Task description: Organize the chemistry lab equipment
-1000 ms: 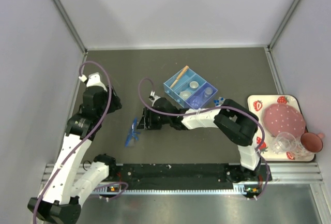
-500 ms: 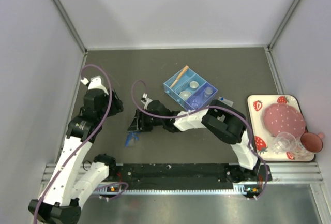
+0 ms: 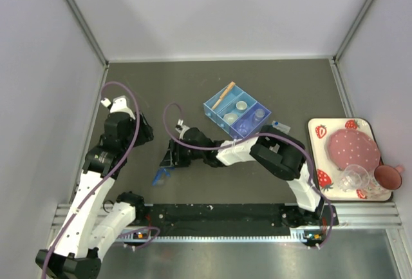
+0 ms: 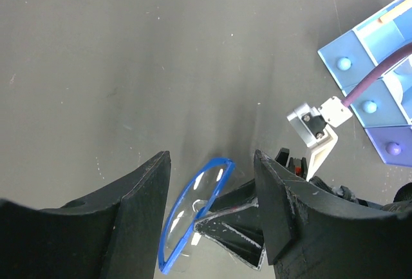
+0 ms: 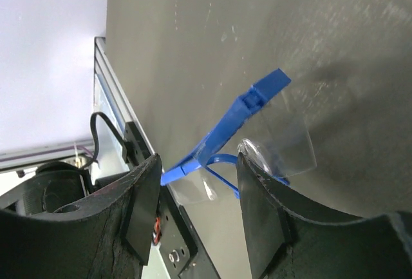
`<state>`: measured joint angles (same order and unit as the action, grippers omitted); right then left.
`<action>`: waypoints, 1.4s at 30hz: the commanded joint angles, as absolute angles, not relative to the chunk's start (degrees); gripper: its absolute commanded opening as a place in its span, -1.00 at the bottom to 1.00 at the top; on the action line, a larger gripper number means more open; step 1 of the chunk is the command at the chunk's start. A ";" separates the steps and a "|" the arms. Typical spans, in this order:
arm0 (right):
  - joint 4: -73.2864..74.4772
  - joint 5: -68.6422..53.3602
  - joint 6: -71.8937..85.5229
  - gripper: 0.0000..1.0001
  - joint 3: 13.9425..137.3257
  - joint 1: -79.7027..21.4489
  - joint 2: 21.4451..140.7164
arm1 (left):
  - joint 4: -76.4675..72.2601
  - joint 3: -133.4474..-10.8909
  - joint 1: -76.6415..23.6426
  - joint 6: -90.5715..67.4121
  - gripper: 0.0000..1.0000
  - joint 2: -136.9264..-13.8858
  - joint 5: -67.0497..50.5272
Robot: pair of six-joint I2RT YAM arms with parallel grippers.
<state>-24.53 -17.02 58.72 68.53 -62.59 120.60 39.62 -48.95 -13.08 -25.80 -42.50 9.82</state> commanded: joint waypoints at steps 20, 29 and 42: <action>-20.13 -8.00 56.17 -0.16 74.00 -64.95 120.76 | 37.00 -47.99 -12.74 -25.05 0.19 -41.66 9.32; -19.25 -6.07 55.37 -0.75 75.59 -64.86 121.47 | 36.47 -47.64 -12.74 -24.52 0.19 -41.75 9.40; -19.51 -2.55 49.84 -1.00 72.60 -64.95 117.78 | 36.74 -47.81 -12.74 -24.26 0.19 -41.66 9.76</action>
<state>-18.22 -4.51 53.21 73.49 -64.38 120.64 39.00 -48.10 -13.08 -25.06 -42.48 9.65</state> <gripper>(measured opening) 0.003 0.598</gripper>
